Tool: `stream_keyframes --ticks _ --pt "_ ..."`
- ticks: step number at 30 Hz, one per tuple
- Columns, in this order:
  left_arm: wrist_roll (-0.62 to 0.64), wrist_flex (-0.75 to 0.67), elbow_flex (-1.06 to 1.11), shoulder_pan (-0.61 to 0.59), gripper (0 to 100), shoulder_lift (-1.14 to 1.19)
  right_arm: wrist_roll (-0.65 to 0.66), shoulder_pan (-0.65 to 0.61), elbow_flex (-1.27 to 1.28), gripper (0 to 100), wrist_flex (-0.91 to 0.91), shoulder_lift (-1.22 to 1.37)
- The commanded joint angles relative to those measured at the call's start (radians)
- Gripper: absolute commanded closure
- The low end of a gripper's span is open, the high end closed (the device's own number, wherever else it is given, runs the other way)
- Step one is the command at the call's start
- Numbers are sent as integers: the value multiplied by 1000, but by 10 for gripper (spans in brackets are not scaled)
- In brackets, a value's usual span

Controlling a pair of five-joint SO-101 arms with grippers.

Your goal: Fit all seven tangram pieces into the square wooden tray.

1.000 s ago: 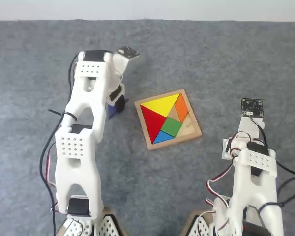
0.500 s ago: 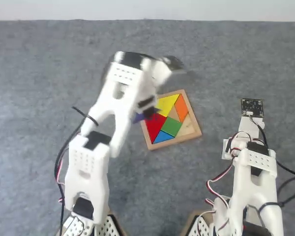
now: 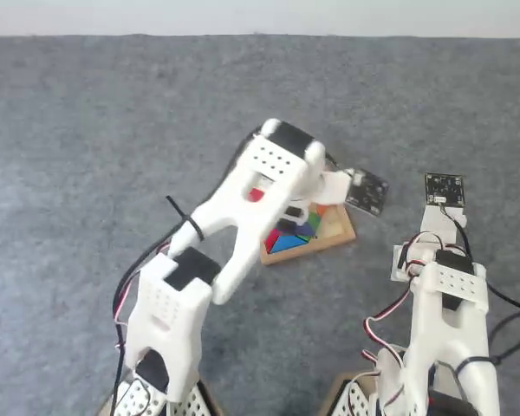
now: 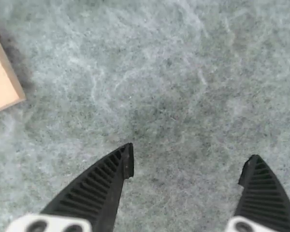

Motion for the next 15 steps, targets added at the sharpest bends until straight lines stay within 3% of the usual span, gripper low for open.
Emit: stream_keyframes --ticks 1,7,15 --pt "-54 -143 -4 26 834 -64 9 8 -6 653 -19 -36" --pt "-12 -212 -1 25 745 -63 9 7 -6 653 -19 -36" --pt "-9 -155 1 17 739 -64 8 7 -6 653 -19 -36"
